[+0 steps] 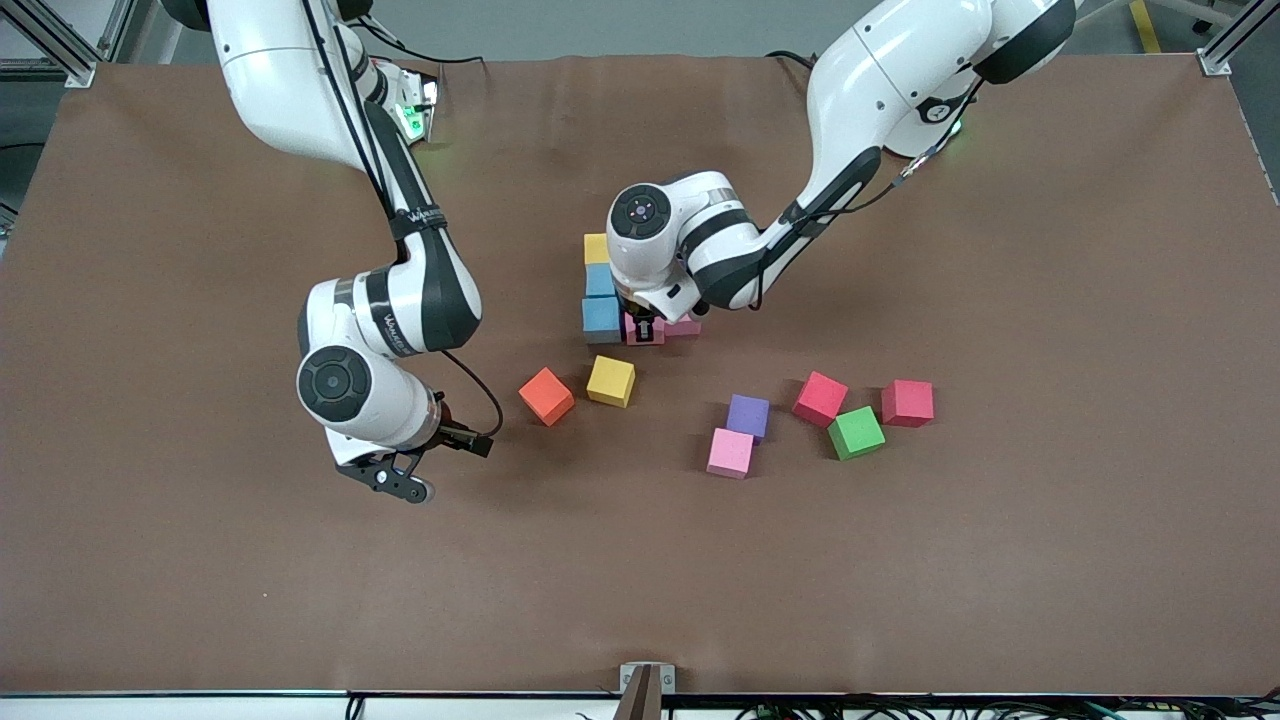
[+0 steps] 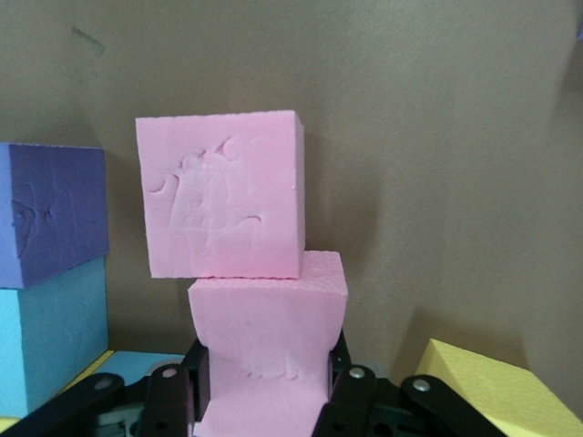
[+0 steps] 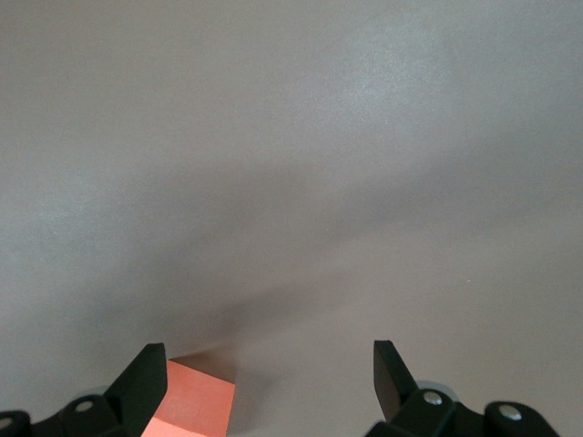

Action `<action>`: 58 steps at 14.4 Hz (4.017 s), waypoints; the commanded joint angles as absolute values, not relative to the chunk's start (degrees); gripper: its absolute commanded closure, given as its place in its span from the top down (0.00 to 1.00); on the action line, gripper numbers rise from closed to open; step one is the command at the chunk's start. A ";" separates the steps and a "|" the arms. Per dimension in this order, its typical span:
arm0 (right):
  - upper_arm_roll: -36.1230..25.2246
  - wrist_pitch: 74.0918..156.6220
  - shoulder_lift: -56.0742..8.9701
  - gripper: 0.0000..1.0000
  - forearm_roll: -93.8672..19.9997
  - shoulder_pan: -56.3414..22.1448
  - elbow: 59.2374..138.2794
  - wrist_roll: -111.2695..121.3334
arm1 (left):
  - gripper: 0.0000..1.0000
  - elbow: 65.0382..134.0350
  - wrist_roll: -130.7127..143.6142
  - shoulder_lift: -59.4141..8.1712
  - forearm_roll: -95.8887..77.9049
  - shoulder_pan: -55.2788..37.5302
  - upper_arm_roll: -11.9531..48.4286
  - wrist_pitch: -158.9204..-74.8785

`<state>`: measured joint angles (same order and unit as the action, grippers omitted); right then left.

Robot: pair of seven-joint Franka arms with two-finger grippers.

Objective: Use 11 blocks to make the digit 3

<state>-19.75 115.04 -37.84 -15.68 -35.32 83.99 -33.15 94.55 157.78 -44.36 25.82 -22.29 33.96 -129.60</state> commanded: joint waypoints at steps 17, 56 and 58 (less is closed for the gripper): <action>-18.90 121.29 -38.50 1.00 -16.96 -39.72 84.29 -47.09 | 1.00 93.52 165.32 -44.48 27.78 -24.00 33.31 -130.08; -17.15 132.80 -49.20 0.01 -15.73 -47.29 77.28 -23.78 | 1.00 107.14 110.21 -35.24 30.84 6.68 34.80 -130.87; -16.52 132.19 -53.68 0.01 -15.73 -47.20 71.04 -21.54 | 1.00 107.75 110.30 -35.33 30.94 6.94 34.80 -130.96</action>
